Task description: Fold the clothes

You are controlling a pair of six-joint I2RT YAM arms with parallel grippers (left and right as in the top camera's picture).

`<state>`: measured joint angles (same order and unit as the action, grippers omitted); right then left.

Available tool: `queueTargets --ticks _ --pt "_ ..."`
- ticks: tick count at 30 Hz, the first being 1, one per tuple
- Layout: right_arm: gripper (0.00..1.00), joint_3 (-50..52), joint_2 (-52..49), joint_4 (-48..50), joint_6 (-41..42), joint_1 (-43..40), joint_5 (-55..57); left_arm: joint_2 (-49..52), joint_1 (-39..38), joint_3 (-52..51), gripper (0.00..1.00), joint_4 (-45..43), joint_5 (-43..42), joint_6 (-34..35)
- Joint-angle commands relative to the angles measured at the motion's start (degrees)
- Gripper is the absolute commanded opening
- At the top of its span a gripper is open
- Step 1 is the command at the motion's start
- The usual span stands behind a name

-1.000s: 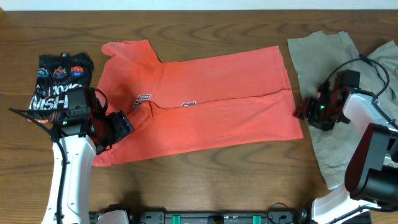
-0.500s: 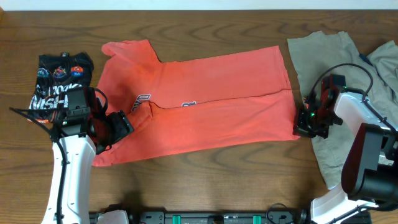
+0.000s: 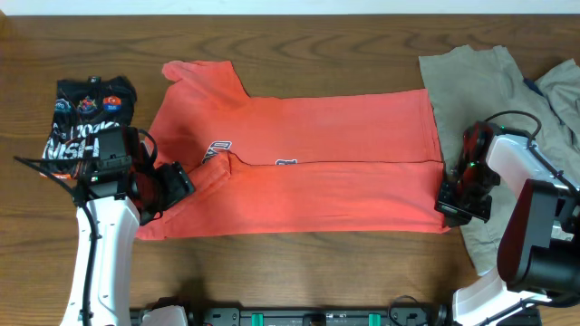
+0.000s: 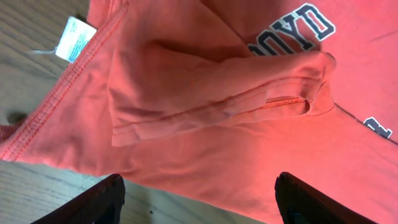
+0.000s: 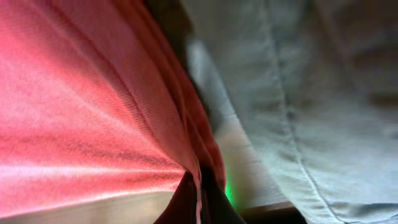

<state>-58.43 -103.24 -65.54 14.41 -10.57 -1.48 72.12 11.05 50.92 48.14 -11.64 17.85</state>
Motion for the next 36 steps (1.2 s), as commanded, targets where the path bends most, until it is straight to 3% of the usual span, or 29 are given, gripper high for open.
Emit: queueTargets --ticks 1,6,8,10,13,26,32,36 --pt "0.06 -1.40 0.66 0.44 -0.26 0.42 1.62 -0.20 0.09 0.50 0.76 -0.92 0.22 -2.78" --pt "0.15 -8.04 3.98 -0.09 -0.28 0.42 -0.92 0.50 -1.64 5.66 0.77 -3.67 0.28 -4.76" --pt "0.31 -10.84 5.77 -0.02 -0.31 0.42 -3.98 2.01 -2.54 7.91 0.78 -5.97 0.31 -4.76" --pt "0.56 -13.14 7.50 0.02 -0.33 0.42 -7.02 4.55 -3.13 9.86 0.79 -8.92 0.28 -4.74" --pt "0.73 -14.69 9.92 0.96 -0.35 0.48 -11.06 9.77 -3.98 12.41 0.79 -14.08 0.22 -4.74" --pt "0.73 -13.35 11.52 1.22 -4.02 1.49 -15.26 40.00 -4.85 30.56 0.79 -31.36 0.26 -4.72" --pt "0.73 -13.05 11.52 1.22 -4.24 1.64 -15.04 48.81 -4.20 36.41 0.79 -39.52 1.66 -4.57" --pt "0.73 -13.05 11.52 0.98 -4.24 1.64 -15.02 52.22 -2.45 36.41 0.79 -43.54 7.45 -1.25"
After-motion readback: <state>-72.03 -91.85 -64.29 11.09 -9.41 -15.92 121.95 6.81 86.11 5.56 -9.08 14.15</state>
